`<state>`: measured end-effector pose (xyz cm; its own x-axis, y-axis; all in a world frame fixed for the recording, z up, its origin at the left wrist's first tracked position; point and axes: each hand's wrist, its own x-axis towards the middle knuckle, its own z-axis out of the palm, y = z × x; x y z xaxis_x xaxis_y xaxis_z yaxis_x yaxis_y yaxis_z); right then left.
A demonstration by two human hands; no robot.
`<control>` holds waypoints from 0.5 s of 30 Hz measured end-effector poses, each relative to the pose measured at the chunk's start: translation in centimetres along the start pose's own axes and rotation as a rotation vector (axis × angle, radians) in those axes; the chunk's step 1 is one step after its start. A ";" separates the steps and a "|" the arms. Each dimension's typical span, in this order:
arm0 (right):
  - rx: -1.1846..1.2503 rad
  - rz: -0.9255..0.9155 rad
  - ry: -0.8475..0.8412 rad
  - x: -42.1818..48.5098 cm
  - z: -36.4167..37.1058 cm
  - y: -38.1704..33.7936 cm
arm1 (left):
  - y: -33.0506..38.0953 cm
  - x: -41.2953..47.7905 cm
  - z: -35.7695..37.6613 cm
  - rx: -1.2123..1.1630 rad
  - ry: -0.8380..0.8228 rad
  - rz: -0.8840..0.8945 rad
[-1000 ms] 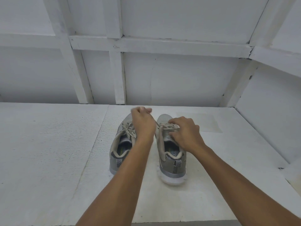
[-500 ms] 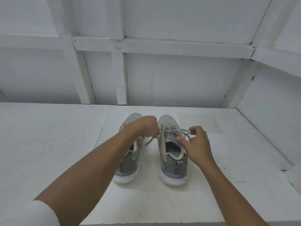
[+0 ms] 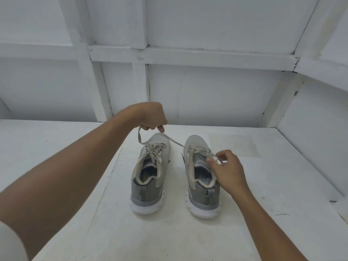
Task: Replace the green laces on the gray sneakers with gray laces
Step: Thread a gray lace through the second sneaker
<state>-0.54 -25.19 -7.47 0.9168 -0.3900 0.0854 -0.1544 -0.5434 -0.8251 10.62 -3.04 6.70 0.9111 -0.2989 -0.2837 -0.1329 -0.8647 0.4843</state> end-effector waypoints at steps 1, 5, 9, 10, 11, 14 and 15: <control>-0.007 -0.009 -0.001 0.0 0.0 -0.1 | 0.2 0.0 0.0 -0.021 0.013 0.010; -0.004 0.004 -0.003 -0.1 -0.4 -0.5 | 2.1 -0.9 0.3 -0.009 0.010 0.106; -0.020 0.026 -0.009 0.1 -0.6 -0.5 | 3.7 -0.9 2.8 -0.002 0.002 0.205; -0.023 0.030 -0.009 0.1 -0.7 -0.5 | 3.8 -0.5 3.9 0.036 -0.012 0.197; -0.024 0.032 -0.009 0.1 -0.7 -0.5 | 3.7 0.0 5.1 0.094 -0.046 0.167; -0.018 0.032 -0.011 0.0 -0.6 -0.4 | 2.7 1.2 8.7 0.270 -0.147 0.090; -0.017 0.031 -0.011 -0.1 -0.6 -0.4 | 2.4 1.5 9.5 0.274 -0.143 0.082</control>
<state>-0.78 -25.40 -6.84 0.9153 -0.3993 0.0537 -0.1894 -0.5440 -0.8174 7.94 -9.40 -0.37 0.8313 -0.4093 -0.3761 -0.3217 -0.9060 0.2749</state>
